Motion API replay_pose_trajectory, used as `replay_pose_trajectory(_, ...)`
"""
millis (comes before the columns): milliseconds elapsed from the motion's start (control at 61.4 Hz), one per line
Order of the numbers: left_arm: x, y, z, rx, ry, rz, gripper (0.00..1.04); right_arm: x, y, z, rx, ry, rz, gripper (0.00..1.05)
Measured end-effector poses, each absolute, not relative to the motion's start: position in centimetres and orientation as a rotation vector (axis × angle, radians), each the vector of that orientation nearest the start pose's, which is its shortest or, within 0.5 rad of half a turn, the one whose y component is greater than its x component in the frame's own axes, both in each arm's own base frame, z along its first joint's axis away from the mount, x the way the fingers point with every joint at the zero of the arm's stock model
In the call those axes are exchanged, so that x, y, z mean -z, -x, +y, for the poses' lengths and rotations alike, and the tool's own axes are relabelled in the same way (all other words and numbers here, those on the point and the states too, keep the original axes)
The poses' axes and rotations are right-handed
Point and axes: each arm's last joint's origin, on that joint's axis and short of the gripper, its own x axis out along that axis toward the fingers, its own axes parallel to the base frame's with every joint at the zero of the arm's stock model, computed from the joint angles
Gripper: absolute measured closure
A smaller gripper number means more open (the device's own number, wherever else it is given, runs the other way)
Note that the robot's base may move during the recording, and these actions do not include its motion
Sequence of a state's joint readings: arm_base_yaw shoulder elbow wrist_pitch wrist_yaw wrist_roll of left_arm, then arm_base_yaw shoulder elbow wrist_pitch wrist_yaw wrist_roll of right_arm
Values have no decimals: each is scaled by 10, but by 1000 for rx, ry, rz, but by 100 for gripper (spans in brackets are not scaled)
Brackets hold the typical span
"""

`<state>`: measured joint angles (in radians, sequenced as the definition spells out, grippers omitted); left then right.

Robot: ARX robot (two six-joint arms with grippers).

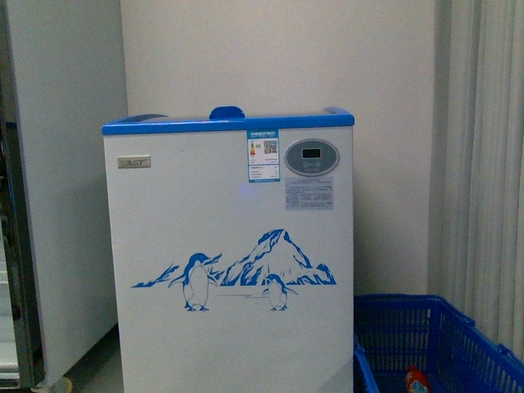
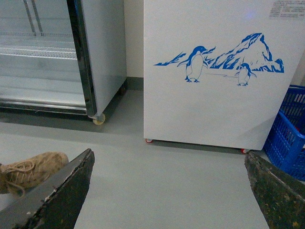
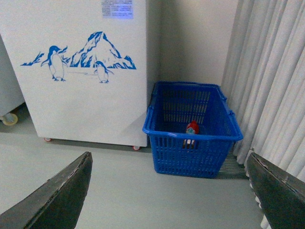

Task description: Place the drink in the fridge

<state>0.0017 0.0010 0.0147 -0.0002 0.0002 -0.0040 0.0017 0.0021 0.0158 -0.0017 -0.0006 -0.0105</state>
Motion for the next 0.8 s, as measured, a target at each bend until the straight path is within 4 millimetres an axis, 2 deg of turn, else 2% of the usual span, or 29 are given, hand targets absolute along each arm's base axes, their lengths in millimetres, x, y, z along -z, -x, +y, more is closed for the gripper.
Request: replay_pose_trajectory(797,-168,-97,0,-2,4,-14,8,-169,-97,0,-2,10,-12,7)
